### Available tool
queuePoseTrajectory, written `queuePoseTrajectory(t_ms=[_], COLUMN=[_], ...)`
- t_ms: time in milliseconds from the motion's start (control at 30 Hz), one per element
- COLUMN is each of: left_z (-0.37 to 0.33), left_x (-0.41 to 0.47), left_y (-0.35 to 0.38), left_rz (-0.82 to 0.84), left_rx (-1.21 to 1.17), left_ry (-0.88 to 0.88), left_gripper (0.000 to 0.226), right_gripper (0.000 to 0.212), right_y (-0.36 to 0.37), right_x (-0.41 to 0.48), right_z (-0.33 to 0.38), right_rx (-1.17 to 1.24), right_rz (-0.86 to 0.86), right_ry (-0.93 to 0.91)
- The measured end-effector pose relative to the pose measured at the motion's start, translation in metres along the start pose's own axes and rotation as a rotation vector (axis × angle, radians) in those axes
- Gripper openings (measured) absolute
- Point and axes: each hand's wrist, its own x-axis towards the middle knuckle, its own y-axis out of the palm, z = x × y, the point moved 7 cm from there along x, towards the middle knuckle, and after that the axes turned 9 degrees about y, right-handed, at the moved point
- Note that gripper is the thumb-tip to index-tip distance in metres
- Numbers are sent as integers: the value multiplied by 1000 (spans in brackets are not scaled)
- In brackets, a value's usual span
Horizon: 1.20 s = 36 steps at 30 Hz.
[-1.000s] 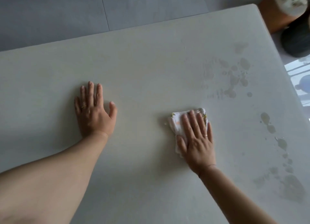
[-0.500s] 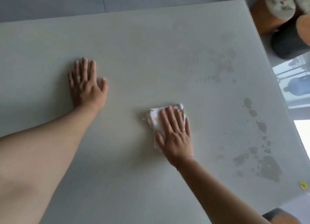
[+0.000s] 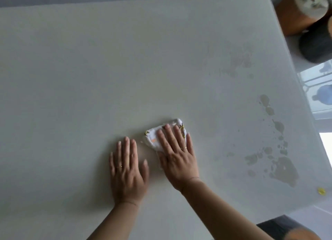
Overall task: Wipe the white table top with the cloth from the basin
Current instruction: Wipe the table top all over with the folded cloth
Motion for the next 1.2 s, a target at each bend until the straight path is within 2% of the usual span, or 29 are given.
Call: queuePoseTrajectory(t_ms=[33,133,200,367,500,633,700,833,933,1000,1100,1200], left_z=[0,-2,-1,-1,-2,-4,-5,-4,-3,-4,-3,-3], left_x=[2,1,2,3,3,3,2,3,1,-1,-1,0], left_y=[-1,-2,-2,-3,-6,-8,-9,-13,-16,-15,-11,-10], left_rz=[-2,19,15,8,-20,-56,-72,-109,-127,-129,-123,-119], left_rx=[-7,-31,-21,10,12,19,5,-19,-52,-70,-62,-74], left_ry=[-9,-13,-21,-17,-13,-7,12,7,1,16,23,24], left_gripper=[63,64,64,63,62,61,59,57,58,57,57,58], right_gripper=[58,60,61,51,65,70,67,58,53,53,58,56], right_y=[-4,-23,-23,-37,-30,-18,-10,17,13,0,-18,-7], right_x=[1,2,-1,22,25,18,4,-39,-40,-41,-45,-49], right_z=[-20,-89,-102,-106,-107,-90,-52,38,15,-35,-107,-113], right_rx=[-7,34,69,140,63,-6,-21,8,22,9,20,69], right_rz=[-12,-31,-41,-170,-105,-77,-64,17,13,-24,-91,-78], right_ry=[22,335,461,596,544,637,553,175,-1,114,454,683])
